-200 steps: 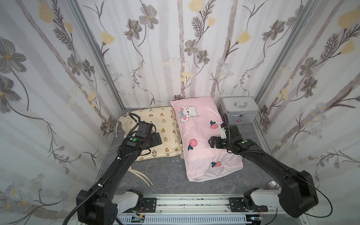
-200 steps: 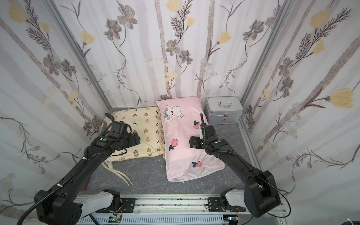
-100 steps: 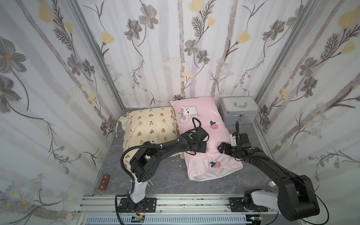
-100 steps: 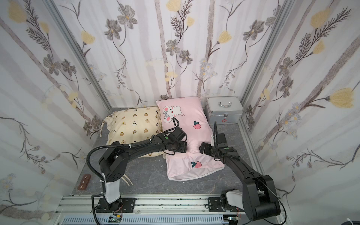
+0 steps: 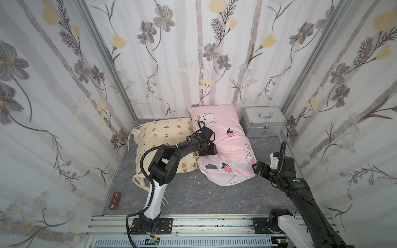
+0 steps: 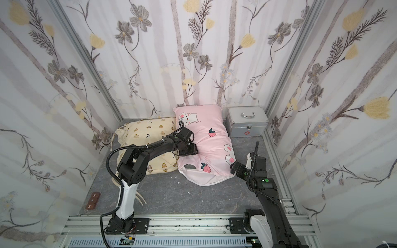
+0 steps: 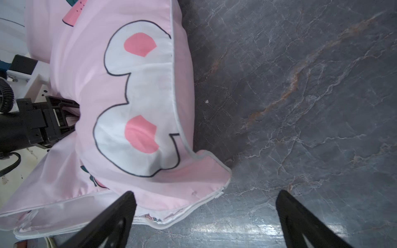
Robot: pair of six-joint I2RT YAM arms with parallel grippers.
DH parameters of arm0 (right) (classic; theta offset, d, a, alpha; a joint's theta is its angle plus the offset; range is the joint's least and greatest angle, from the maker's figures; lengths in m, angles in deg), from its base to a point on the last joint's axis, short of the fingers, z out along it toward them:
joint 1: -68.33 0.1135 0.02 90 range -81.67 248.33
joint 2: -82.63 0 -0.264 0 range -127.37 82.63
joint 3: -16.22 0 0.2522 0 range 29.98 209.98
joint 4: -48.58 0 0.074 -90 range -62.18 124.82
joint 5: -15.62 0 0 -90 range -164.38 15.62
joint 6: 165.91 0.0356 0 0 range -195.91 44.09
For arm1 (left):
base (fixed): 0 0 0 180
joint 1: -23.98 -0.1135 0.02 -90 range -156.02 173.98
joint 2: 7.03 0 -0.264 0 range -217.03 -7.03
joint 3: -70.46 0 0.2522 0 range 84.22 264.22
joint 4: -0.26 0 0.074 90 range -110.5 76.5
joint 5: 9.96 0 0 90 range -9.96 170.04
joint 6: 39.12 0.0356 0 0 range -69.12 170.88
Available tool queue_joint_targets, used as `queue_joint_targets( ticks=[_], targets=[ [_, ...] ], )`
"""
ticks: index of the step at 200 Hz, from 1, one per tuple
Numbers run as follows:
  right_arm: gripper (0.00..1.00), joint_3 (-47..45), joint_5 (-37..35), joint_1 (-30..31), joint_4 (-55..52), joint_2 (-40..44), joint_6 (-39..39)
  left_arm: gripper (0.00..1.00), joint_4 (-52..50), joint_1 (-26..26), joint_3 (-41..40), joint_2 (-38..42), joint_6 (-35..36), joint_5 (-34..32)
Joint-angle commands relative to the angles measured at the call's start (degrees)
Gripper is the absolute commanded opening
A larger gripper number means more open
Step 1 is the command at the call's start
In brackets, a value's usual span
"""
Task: Zip up pillowcases
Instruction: Pick up the pillowcase from the center of the board.
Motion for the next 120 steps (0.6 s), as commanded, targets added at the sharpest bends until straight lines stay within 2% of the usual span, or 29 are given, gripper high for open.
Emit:
queue_joint_targets(
  ticks=[1,29,44,62,93,120],
  targets=[
    [1.0,-1.1,5.0,-0.6,1.9,-4.0,0.7,0.59,-2.0,-2.8,-0.2,-0.5,0.8,-13.7],
    [1.0,-8.2,18.4,0.1,20.8,-7.0,4.5,0.58,-1.9,-4.2,-1.1,1.2,1.7,-13.2],
    [1.0,-10.6,20.4,1.5,29.2,-8.3,5.5,0.57,-2.2,-4.7,-0.9,1.0,2.2,-13.0],
    [1.0,-9.4,20.6,2.4,31.9,-10.3,3.8,0.56,-1.9,-5.4,-0.9,0.9,2.0,-12.3],
    [1.0,-8.6,26.8,3.1,38.5,-13.7,5.5,0.55,-2.0,-5.6,-0.1,0.9,1.9,-11.8],
    [0.99,-8.8,30.9,5.1,38.6,-15.3,5.9,0.54,-1.7,-6.2,0.4,0.8,1.4,-11.2]
  ],
)
